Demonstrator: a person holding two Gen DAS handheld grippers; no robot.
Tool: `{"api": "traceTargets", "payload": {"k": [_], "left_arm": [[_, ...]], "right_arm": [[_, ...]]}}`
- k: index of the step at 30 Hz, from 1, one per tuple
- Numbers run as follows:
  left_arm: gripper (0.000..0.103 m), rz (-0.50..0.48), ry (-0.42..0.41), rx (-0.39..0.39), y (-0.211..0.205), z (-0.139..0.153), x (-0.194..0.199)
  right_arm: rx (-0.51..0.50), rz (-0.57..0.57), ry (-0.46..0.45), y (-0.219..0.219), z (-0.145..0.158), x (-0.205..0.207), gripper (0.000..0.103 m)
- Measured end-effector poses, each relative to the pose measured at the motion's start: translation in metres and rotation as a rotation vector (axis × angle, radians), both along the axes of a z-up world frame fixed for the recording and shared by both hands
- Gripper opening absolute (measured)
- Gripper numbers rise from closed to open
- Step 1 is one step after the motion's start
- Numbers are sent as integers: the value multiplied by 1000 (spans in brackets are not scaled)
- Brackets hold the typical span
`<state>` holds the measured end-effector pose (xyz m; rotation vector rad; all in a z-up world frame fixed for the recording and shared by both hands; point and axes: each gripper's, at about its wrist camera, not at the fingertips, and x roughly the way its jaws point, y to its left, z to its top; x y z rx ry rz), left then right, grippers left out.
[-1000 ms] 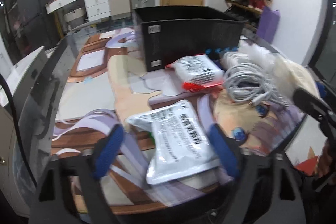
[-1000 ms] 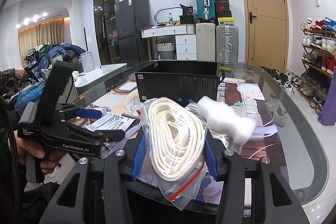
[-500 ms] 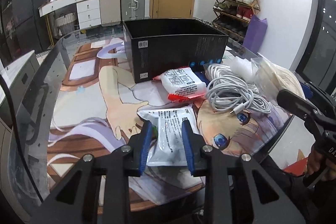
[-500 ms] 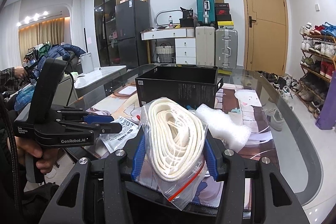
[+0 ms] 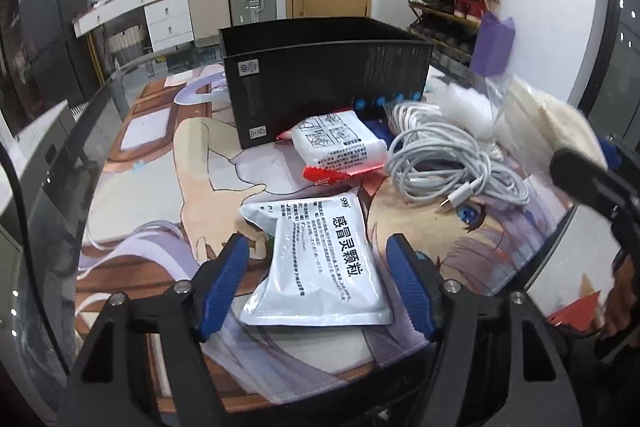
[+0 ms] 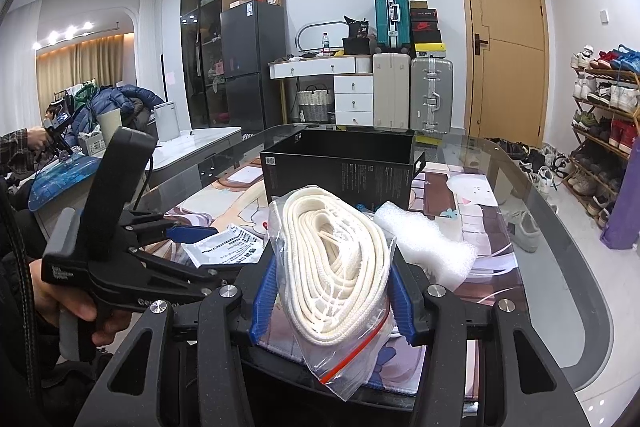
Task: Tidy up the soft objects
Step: 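Grasp the silver-white medicine packet with the left gripper, then carry the silver packet into the box with left gripper while right carries rope bag there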
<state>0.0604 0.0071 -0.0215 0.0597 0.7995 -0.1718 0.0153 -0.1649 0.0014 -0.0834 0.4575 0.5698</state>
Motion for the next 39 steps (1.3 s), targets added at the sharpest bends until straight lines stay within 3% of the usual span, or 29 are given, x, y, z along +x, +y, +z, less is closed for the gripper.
{"api": "traceTargets", "payload": {"k": [2, 4, 6, 9, 26, 39], "left_arm": [[53, -5, -12, 0, 0, 0, -1], [51, -13, -14, 1, 0, 0, -2], [41, -25, -17, -6, 0, 1, -4], [39, -27, -20, -14, 1, 2, -6], [37, -11, -107, -120, 12, 35, -16], [37, 11, -194, -168, 19, 73, 7]], "right_arm": [[1, -2, 2, 0, -1, 0, 49], [1, -2, 4, 0, -1, 0, 49], [2, -4, 5, 0, -1, 0, 49], [5, -6, 3, -1, 0, 0, 49], [13, -15, -3, -4, 13, 8, 49], [-3, -4, -16, 5, 44, 41, 49]]}}
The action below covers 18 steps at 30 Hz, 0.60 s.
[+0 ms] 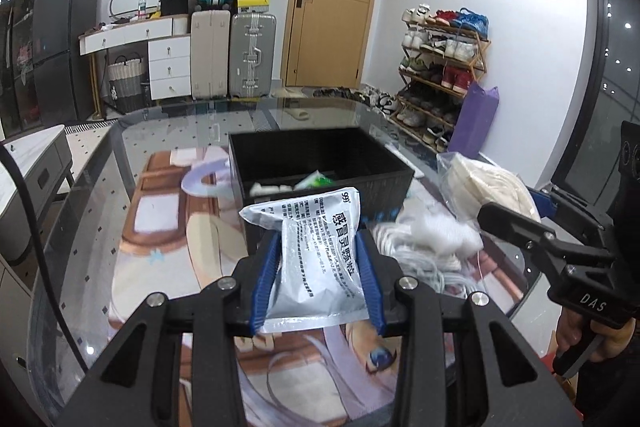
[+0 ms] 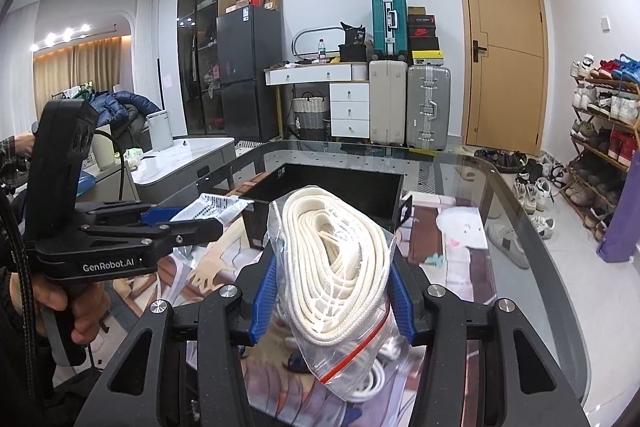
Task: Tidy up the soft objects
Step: 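Carry the silver packet into the box with left gripper while right carries rope bag there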
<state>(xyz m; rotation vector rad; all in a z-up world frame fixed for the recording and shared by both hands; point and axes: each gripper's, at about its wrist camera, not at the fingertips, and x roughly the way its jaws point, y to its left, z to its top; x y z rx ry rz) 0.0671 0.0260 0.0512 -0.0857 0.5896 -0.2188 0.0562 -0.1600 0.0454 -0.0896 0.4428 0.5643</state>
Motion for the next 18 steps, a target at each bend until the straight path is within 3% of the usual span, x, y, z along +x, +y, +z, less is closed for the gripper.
{"api": "traceTargets", "payload": {"k": [18], "left_arm": [[37, 17, -31, 17, -3, 21, 58]], "right_arm": [[-22, 24, 5, 11, 27, 71, 49]]}}
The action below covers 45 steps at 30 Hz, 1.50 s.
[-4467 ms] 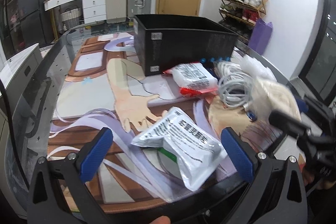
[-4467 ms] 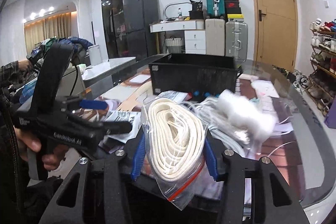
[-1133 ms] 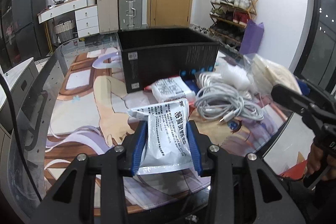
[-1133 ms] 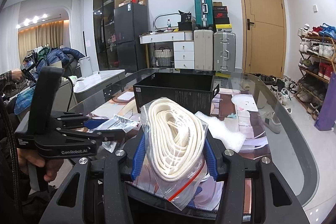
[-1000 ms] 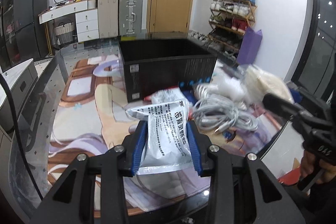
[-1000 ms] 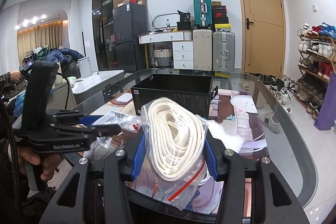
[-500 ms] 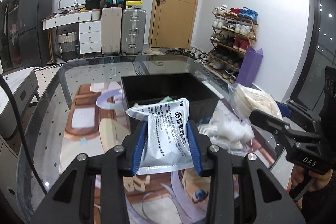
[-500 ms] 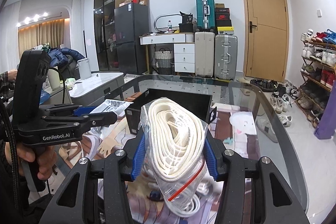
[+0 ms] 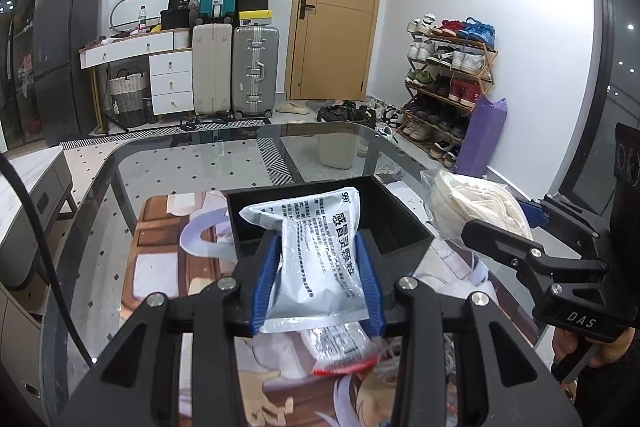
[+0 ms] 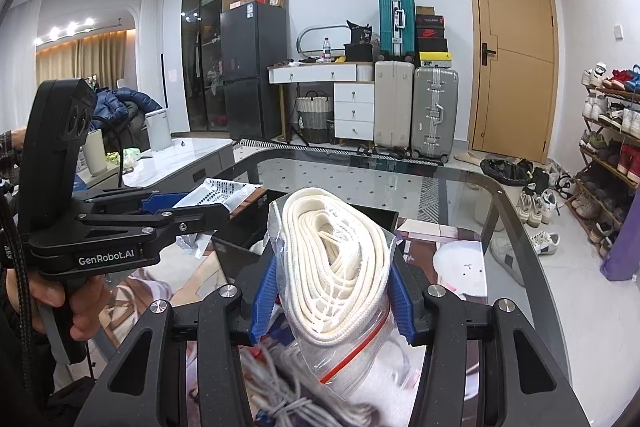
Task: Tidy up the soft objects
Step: 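Carry the silver packet into the box with left gripper while right carries rope bag there, then open both grippers to drop the silver packet and rope bag into the box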
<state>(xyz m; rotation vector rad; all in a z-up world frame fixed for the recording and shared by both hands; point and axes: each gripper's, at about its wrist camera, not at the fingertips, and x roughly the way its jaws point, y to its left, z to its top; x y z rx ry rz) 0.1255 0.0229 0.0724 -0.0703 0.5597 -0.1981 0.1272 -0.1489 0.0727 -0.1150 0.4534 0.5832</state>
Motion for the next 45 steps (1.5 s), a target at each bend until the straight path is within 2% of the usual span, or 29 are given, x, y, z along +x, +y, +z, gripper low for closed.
{"api": "traceTargets", "payload": {"k": [17, 20, 29, 36, 39, 41, 42, 43, 45], "left_arm": [[37, 24, 76, 43, -9, -17, 57], [38, 33, 86, 77, -12, -22, 63], [38, 20, 126, 86, -15, -32, 76], [38, 15, 148, 85, -10, -37, 87], [38, 18, 159, 83, -9, -41, 90], [39, 14, 156, 86, -10, -41, 89], [42, 10, 152, 86, -10, -41, 88], [46, 8, 153, 83, -9, -41, 87], [58, -3, 151, 60, -8, -39, 85]], "right_arm": [[-72, 15, 83, 25, -16, 79, 49], [-100, 11, 89, 30, -24, 87, 49], [-199, 15, 86, 53, -44, 102, 49], [-206, 27, 96, 59, -57, 111, 50], [-215, 34, 94, 63, -60, 110, 55], [-212, 41, 84, 64, -59, 109, 71], [-209, 42, 67, 63, -57, 106, 75], [-216, 26, 47, 61, -55, 104, 84], [-218, -4, 11, 55, -51, 98, 89]]}}
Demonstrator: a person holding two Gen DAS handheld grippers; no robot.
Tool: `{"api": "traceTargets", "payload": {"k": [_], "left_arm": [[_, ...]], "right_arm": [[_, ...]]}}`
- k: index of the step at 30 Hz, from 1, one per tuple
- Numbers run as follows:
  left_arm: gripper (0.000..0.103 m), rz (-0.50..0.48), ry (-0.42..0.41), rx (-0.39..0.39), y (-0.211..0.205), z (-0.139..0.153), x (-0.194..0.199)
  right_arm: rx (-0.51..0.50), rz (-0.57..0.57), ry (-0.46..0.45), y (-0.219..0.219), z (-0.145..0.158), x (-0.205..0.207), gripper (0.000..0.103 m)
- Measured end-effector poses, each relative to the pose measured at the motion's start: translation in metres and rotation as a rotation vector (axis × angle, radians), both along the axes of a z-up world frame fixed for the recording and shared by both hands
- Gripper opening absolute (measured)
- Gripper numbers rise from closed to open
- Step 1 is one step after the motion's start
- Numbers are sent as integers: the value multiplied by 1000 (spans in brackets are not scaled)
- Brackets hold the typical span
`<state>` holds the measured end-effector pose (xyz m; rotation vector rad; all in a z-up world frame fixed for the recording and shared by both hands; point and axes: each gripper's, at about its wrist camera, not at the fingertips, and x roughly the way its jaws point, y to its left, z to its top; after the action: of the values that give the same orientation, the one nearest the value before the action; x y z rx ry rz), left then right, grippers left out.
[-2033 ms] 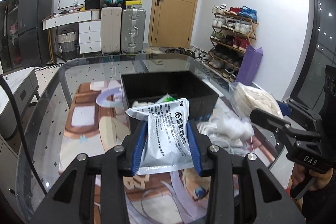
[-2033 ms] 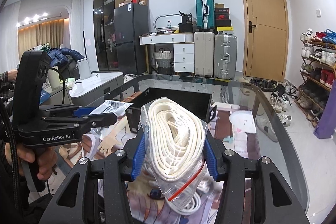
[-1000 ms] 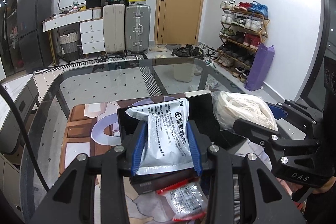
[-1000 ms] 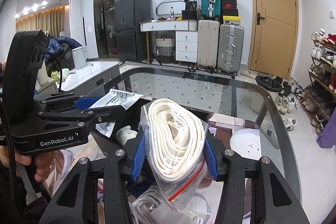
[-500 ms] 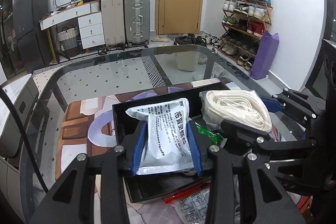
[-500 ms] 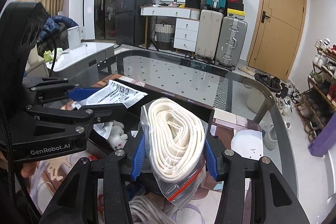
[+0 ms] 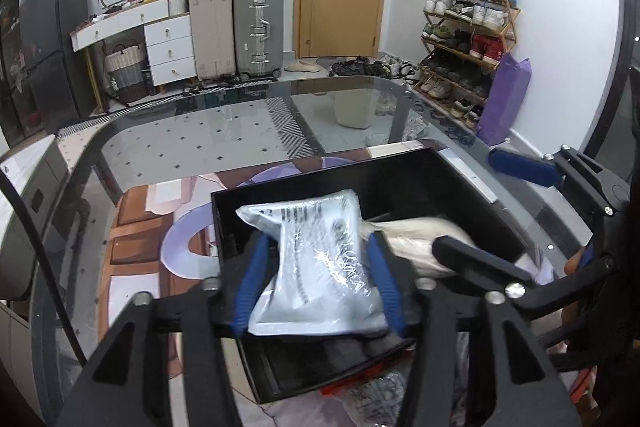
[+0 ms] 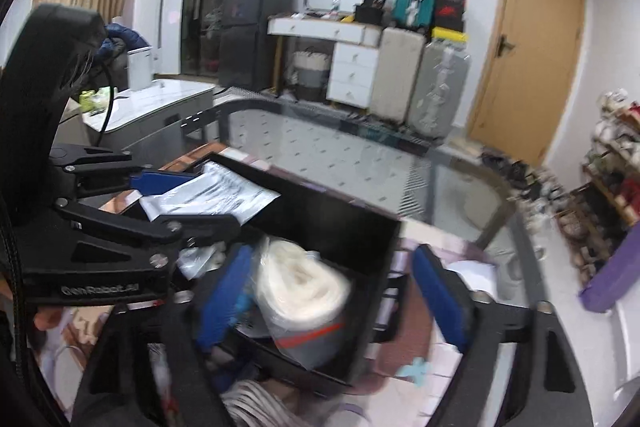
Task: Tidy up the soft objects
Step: 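Open both grippers to drop the silver packet and rope bag into the box, then grasp the white foam sheet with the right gripper while the left grasps the red-white packet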
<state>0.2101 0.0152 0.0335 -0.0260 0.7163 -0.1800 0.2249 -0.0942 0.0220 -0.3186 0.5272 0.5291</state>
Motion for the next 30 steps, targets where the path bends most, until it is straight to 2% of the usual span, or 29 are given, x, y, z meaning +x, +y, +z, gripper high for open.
{"api": "traceTargets", "payload": {"k": [1, 3, 4, 5, 6, 11, 19, 27, 30], "left_arm": [[62, -1, -4, -7, 0, 1, -2], [84, 4, -24, -12, 0, 5, -8], [90, -5, -38, -22, -1, 8, -12], [100, -8, -59, -30, -2, 11, -18], [103, -8, -75, -33, -2, 14, -23], [103, 3, -70, -28, -4, 18, -42], [103, 44, -88, -57, 3, 15, -74], [103, 65, -99, -63, 4, 0, -90], [103, 78, -89, -24, 2, -8, -90]], "right_arm": [[8, -7, -4, -5, 2, -2, 91], [25, -25, 0, -18, 6, -7, 96], [35, -33, 3, -25, 7, -10, 102], [52, -41, 8, -32, 9, -15, 102], [73, -42, 12, -41, 12, -18, 102], [168, -102, 33, -82, 21, -41, 102], [227, -167, 74, -123, 17, -70, 102], [207, -150, 117, -121, 4, -82, 102], [206, -143, 147, -115, -2, -82, 102]]}}
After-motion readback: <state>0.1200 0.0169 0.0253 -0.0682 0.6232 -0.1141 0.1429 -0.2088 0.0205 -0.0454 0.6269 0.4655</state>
